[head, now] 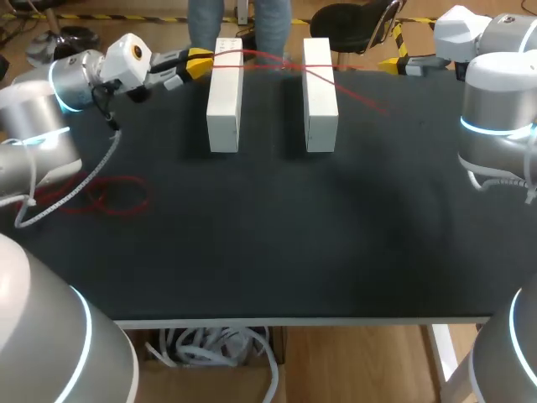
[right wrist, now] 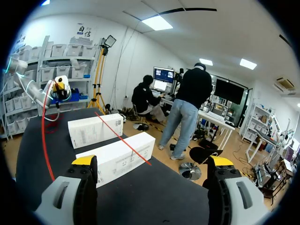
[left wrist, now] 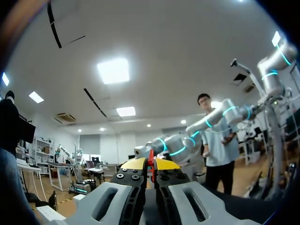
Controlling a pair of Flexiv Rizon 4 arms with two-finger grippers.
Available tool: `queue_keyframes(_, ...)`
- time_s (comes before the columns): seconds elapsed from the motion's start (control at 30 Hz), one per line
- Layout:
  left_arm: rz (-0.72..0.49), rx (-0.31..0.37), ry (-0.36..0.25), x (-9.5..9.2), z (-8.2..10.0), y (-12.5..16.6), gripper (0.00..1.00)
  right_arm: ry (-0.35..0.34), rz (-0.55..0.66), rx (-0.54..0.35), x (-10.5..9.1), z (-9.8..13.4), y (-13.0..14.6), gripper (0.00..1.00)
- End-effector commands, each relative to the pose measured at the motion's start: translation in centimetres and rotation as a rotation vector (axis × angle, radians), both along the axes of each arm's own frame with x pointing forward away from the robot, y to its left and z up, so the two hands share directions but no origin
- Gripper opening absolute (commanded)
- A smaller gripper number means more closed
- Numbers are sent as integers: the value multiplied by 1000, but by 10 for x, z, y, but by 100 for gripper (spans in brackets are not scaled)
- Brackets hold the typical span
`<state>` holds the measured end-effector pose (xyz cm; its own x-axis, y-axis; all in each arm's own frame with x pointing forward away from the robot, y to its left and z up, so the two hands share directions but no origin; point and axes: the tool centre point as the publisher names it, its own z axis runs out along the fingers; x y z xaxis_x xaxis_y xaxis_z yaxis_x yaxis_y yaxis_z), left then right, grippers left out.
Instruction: Grab the tape and strap the tape.
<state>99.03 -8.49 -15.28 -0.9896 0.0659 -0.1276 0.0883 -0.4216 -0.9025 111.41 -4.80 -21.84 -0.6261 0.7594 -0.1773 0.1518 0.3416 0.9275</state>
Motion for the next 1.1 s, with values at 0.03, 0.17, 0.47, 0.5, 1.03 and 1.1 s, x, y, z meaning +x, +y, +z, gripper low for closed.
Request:
queue_keyframes(0.03, 420, -39, 198, -15, 7, 1, 0, 0, 2, 1, 0, 0, -1, 100)
queue_keyframes(0.17, 445, -69, 224, -21, 13, 2, 0, 0, 2, 1, 0, 0, -1, 100)
queue_keyframes(0.47, 446, -118, 230, -31, 24, 6, 0, 0, 2, 1, 0, 0, -1, 100)
queue_keyframes(0.5, 442, -128, 225, -32, 25, 7, 0, 0, 2, 1, 0, 0, -1, 100)
queue_keyframes(1.03, 349, -101, 221, -50, 31, 19, 0, 0, 2, 1, 0, 0, -1, 100)
queue_keyframes(1.1, 337, -104, 211, -49, 32, 19, 0, 0, 2, 1, 0, 0, -1, 100)
